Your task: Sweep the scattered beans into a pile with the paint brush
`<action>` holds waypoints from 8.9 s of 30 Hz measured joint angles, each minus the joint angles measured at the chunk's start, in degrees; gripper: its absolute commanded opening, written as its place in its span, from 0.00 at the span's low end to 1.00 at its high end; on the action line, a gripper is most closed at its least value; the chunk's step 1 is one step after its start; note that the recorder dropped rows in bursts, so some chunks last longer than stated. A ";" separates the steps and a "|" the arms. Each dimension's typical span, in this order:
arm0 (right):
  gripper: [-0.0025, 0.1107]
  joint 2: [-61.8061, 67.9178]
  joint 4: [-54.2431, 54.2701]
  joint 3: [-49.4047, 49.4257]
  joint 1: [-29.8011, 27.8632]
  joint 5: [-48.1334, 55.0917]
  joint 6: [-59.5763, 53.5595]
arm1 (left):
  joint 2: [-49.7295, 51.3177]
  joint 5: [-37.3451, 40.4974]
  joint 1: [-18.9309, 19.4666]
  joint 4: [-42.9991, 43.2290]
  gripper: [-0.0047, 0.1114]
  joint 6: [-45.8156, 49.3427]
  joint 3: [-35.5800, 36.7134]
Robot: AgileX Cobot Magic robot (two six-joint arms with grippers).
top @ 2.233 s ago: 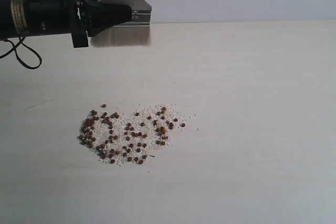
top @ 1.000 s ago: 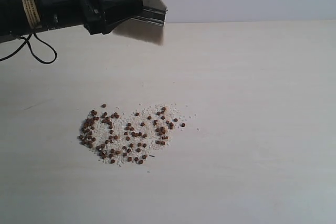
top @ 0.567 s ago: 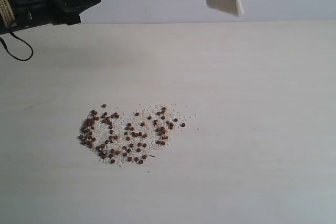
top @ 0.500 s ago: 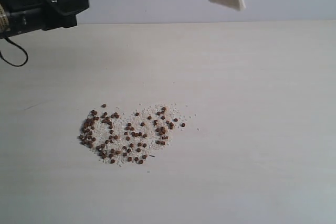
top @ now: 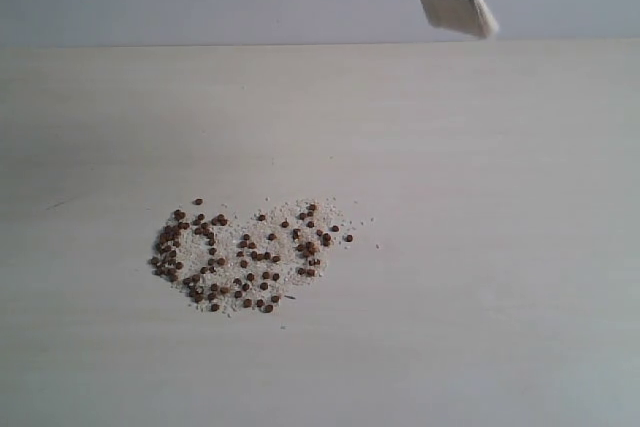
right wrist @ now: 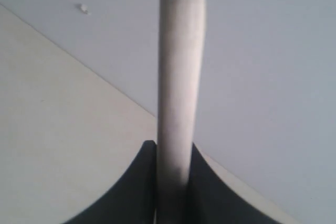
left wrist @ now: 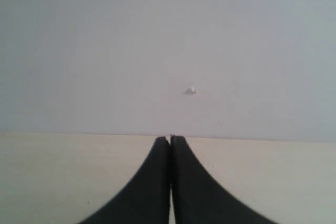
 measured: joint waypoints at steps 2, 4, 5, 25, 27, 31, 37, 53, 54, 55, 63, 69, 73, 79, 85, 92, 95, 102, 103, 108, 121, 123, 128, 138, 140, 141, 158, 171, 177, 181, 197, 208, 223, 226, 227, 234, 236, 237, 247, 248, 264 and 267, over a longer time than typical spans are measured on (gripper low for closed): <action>0.02 -0.22 0.25 0.27 1.35 0.91 0.57 | -5.05 0.71 0.00 -2.42 0.04 0.28 2.48; 0.02 -0.74 0.30 0.92 2.14 1.03 1.41 | -9.12 4.14 0.00 -4.05 0.04 1.33 2.88; 0.02 -1.46 0.30 1.89 2.77 1.03 1.87 | -11.39 6.92 0.00 -4.47 0.04 2.14 3.01; 0.02 -22.90 -9.94 29.44 4.50 -14.70 12.37 | -37.00 37.34 0.00 -5.30 0.04 6.45 3.33; 0.02 -24.35 -11.22 32.01 4.50 -14.70 13.38 | -40.19 40.49 0.00 -5.30 0.04 6.45 3.33; 0.02 -27.07 -17.12 36.42 4.50 -14.93 20.94 | -45.75 46.02 0.00 -5.30 0.04 5.61 3.33; 0.02 -32.45 -29.39 41.27 4.50 -16.97 36.97 | -47.84 52.27 0.00 -5.74 0.04 3.87 3.33; 0.02 -36.06 -52.61 44.37 4.50 -17.71 63.02 | -47.84 52.87 0.00 -5.72 0.04 3.46 3.33; 0.02 -35.23 -54.31 44.37 4.50 -15.16 65.30 | -47.84 52.87 0.00 -5.72 0.04 3.46 3.33; 0.02 -34.25 -55.86 44.37 4.50 -12.35 67.50 | -47.84 52.87 0.00 -5.72 0.04 3.46 3.33; 0.02 -20.93 -59.14 43.09 4.50 -1.30 76.37 | -47.84 52.87 0.00 -5.84 0.04 3.46 3.33; 0.02 -16.75 -59.27 41.14 4.50 -0.48 74.11 | -47.84 52.99 0.00 -5.84 0.04 3.46 3.33; 0.02 -17.62 -47.27 34.97 2.28 -14.16 46.34 | -47.84 52.99 0.00 -5.84 0.04 3.46 3.33; 0.02 -17.66 1.16 33.53 -1.67 -29.76 -15.91 | -47.84 53.10 0.00 -5.84 0.04 3.38 3.33; 0.02 -17.66 30.33 37.67 -5.49 -40.06 -40.17 | -47.84 53.10 0.00 -5.84 0.04 3.38 3.33; 0.02 -17.66 58.24 50.14 -6.76 -67.70 -59.82 | -47.84 53.10 0.00 -5.84 0.04 3.38 3.33; 0.02 -17.66 64.60 54.16 -6.87 -75.47 -63.15 | -47.84 53.10 0.00 -5.84 0.04 3.38 3.33; 0.02 -17.20 74.43 59.57 -4.71 -92.58 -65.66 | -47.84 53.10 0.00 -5.95 0.04 3.38 3.33; 0.02 -17.20 75.27 61.46 -2.74 -96.38 -65.77 | -47.84 53.10 0.00 -5.95 0.04 3.38 3.33; 0.02 -15.04 79.33 65.27 4.19 -98.66 -63.55 | -47.84 53.10 0.00 -5.95 0.04 3.38 3.33; 0.02 -1.10 91.27 65.17 18.10 -101.04 -53.04 | -47.84 53.10 0.00 -5.95 0.04 3.38 3.33; 0.02 0.71 92.30 64.47 18.83 -101.04 -51.88 | -47.84 53.10 -0.10 -5.95 0.04 3.38 3.33; 0.02 5.34 92.51 60.91 19.07 -97.71 -49.75 | -47.84 53.10 -0.89 -5.95 0.04 3.38 3.33; 0.02 11.42 91.99 50.18 19.18 -90.98 -49.64 | -47.84 53.10 -0.99 -5.95 0.04 3.38 3.33; 0.02 12.14 91.85 47.85 19.18 -89.19 -49.64 | -47.84 53.10 -0.99 -5.95 0.04 3.38 3.33; 0.02 12.25 91.85 46.74 19.18 -88.38 -49.64 | -47.84 53.10 -0.99 -5.95 0.04 3.38 3.33; 0.02 5.69 99.90 39.68 19.18 -82.44 -68.40 | -47.84 53.10 -0.99 -5.95 0.04 3.25 3.33; 0.02 11.09 93.27 39.54 14.47 -85.60 -79.58 | -47.84 53.20 -0.99 -5.95 0.04 3.25 3.33; 0.02 16.65 83.51 39.54 13.53 -83.16 -67.77 | -47.84 53.20 -0.99 -5.95 0.04 3.25 3.33; 0.02 16.79 78.14 39.28 13.53 -80.39 -58.66 | -47.84 53.20 -0.99 -5.95 0.04 3.25 3.33; 0.02 14.47 71.57 39.05 14.42 -77.37 -35.44 | -47.84 53.20 -1.12 -5.95 0.04 3.25 3.33; 0.02 0.74 88.48 39.05 14.51 -78.94 -47.71 | -47.84 53.20 -1.12 -5.95 0.04 3.25 3.33; 0.02 15.65 72.15 32.87 24.81 -93.69 1.93 | -47.84 53.20 -1.12 -6.07 0.04 3.25 3.33; 0.02 20.33 74.80 26.98 26.85 -93.81 2.09 | -47.84 53.20 -1.12 -6.07 0.04 3.25 3.33; 0.02 22.10 76.40 24.50 27.60 -93.81 1.05 | -47.84 53.20 -1.12 -6.07 0.04 3.25 3.33; 0.02 29.21 88.11 16.17 29.28 -91.44 -7.67 | -47.84 53.20 -1.12 -6.07 0.04 3.25 3.33; 0.02 30.15 94.05 15.87 29.51 -90.11 -9.58 | -47.84 53.20 -1.12 -6.07 0.04 3.25 3.33; 0.02 30.49 96.45 15.87 29.49 -89.36 -10.56 | -47.84 53.20 -1.12 -6.07 0.04 3.25 3.33; 0.02 30.72 105.01 15.15 29.49 -85.41 -19.52 | -47.84 53.20 -1.12 -6.07 0.04 3.25 3.33; 0.02 30.60 106.55 15.15 29.49 -84.76 -20.56 | -47.84 53.20 -1.12 -6.07 0.04 3.25 3.33; 0.02 23.31 126.71 15.04 29.63 -90.98 -56.48 | -47.84 53.20 -1.12 -6.07 0.04 3.25 3.33; 0.02 21.87 123.81 15.04 30.21 -90.35 -53.37 | -47.84 53.20 -1.12 -6.07 0.04 3.25 3.33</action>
